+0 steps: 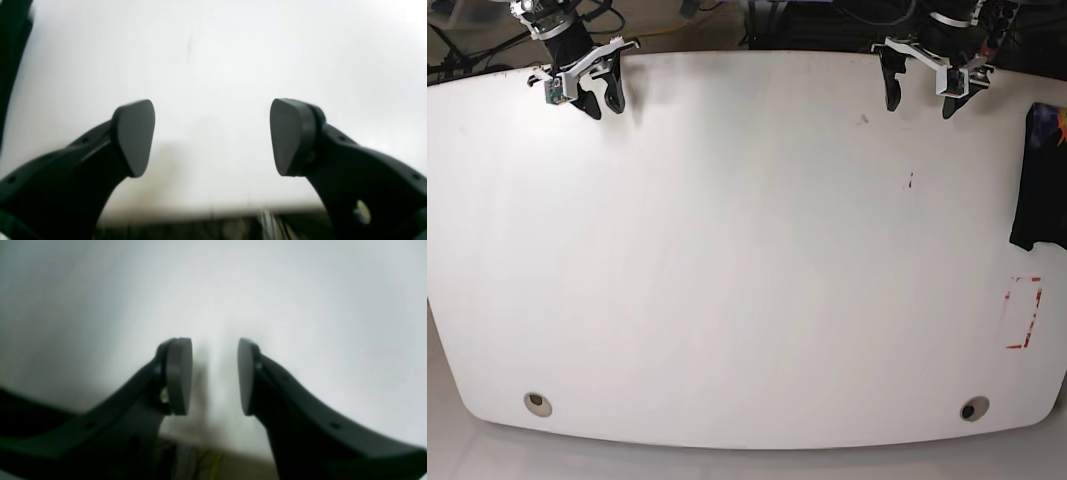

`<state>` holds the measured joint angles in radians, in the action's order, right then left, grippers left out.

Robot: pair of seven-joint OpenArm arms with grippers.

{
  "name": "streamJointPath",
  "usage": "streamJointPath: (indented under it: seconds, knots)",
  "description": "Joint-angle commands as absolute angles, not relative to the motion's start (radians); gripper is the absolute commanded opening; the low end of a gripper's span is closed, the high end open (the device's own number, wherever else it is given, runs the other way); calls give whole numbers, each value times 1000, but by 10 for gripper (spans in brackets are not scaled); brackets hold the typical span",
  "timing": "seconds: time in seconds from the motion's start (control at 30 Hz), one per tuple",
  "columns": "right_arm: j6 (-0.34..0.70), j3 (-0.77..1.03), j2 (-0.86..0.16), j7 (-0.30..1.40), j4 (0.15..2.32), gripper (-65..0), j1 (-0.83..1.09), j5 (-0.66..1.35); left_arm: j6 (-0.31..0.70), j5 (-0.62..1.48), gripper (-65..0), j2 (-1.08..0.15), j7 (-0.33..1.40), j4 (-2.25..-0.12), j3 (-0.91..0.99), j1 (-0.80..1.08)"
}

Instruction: Fold the T-shirt properly

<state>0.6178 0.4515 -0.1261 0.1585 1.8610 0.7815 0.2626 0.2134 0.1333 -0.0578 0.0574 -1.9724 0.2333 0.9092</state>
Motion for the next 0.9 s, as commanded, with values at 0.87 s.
streamJointPath:
  seconds: [0.87]
  knots:
    - [698,400,-142,131,1210,-441,837,140,214,134,-153,-81,139,-1291,162,917]
